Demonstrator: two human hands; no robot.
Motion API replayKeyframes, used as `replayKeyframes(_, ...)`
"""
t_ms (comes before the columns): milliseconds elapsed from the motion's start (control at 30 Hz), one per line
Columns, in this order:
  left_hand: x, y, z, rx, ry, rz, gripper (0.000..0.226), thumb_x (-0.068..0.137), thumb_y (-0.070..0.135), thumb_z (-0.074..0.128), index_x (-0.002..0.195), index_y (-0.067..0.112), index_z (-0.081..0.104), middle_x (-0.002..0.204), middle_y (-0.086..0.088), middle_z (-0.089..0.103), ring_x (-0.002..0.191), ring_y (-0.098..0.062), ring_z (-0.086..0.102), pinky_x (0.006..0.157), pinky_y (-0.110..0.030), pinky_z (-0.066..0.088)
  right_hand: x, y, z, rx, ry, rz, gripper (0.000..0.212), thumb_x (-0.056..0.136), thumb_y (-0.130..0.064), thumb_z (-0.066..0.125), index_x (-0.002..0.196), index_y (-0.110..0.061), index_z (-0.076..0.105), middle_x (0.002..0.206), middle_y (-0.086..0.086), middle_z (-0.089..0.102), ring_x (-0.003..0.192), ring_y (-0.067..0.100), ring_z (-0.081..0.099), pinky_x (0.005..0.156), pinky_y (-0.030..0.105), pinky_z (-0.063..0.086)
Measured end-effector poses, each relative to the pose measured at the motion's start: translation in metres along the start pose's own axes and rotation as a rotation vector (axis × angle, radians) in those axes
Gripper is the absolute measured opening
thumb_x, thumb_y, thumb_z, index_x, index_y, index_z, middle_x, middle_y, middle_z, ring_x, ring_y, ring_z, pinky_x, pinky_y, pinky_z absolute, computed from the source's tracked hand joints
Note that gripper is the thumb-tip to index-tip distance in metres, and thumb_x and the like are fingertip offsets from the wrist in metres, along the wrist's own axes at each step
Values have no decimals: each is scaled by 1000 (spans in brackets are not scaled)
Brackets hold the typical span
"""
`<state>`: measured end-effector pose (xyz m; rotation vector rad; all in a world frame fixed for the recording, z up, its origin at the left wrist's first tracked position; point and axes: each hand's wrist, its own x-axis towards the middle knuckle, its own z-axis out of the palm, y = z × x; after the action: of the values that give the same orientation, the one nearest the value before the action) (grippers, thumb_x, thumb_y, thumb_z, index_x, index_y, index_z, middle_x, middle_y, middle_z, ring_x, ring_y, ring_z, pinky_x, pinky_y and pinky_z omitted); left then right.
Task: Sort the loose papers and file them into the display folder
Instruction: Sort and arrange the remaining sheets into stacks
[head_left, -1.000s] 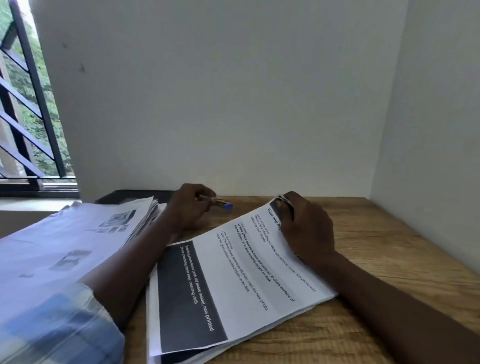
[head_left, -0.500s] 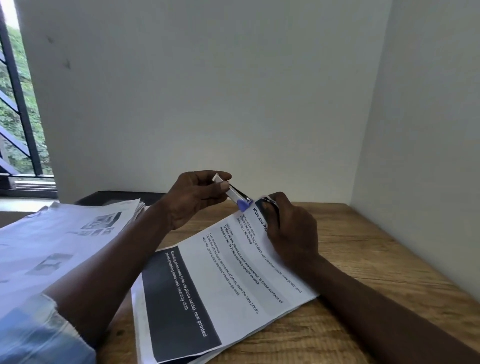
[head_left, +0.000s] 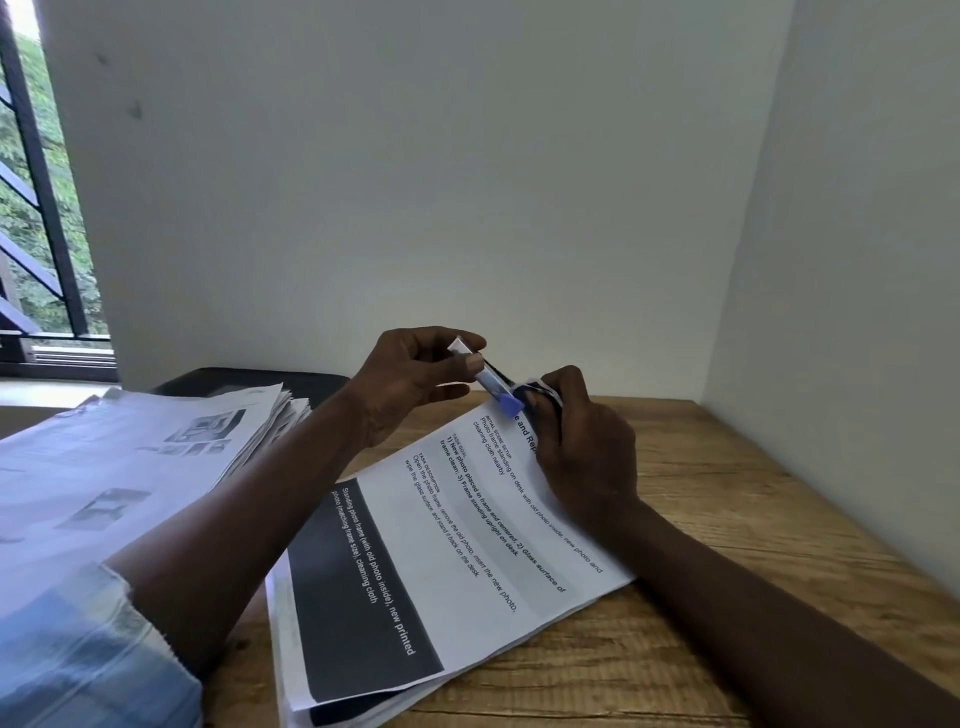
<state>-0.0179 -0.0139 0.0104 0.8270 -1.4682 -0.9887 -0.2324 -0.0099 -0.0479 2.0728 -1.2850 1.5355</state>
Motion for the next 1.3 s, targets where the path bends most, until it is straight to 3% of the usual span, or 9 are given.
replayKeyframes(200,0,1,0,40,20,47,32,84,14,80,114,4,75,98,-20,73,95,-27,72,91,-37,61,1,0,0,6,-16,-7,16,106,-38,48,106,-23,53,65,-1,63,58,31,61,52,33,28)
replayKeyframes(333,0,2,0,70,5,86,27,88,6,77,114,0,73,92,-14,74,92,-24,72,92,-36,60,1,-3,-4,96,-35,44,29,104,-50,36,106,-28,55,73,-7,64,66,21,61,58,33,32)
replayKeyframes(400,0,3,2,69,-8,94,26,89,5,76,114,-2,72,86,-9,74,89,-22,72,93,-36,60,1,-4,-7,173,-39,53,31,101,-59,45,103,-31,57,78,-14,62,68,7,55,60,30,34)
replayKeyframes(467,0,2,2,73,-12,93,26,88,5,76,113,-2,72,83,-7,74,86,-21,71,92,-35,60,1,-2,-6,214,-71,20,27,96,-58,59,96,-31,58,79,-16,61,69,3,55,60,24,37)
replayKeyframes(667,-1,-11,-1,91,-10,60,25,86,3,77,110,-2,73,91,-20,74,83,-23,74,78,-30,60,2,9,6,356,-193,102,32,88,-46,76,76,-21,59,64,-8,60,59,8,53,59,38,45)
replayKeyframes(833,-3,-23,4,53,24,-1,27,86,-1,77,112,-5,72,87,-12,74,80,-18,71,73,-25,59,5,18,9,346,-264,186,26,82,-54,78,87,-30,70,76,-11,71,71,8,65,67,41,54)
replayKeyframes(1000,2,-34,-3,-135,172,-59,27,85,2,79,111,0,75,96,-15,69,90,-23,69,88,-30,61,5,21,4,366,-324,287,49,62,-64,85,98,-36,68,86,-14,73,78,6,68,70,37,57)
replayKeyframes(1167,23,-43,-22,21,335,-71,23,82,-2,82,104,3,77,76,-4,63,78,-20,60,85,-29,59,6,26,11,298,-345,298,18,83,-43,75,95,-30,71,85,-15,73,81,5,68,77,40,57)
replayKeyframes(1300,54,-53,-31,317,375,-103,24,74,5,90,94,17,81,83,-8,70,76,-20,63,90,-45,60,6,28,10,258,-345,318,10,88,-36,72,88,-27,68,82,-12,71,79,7,66,72,34,53)
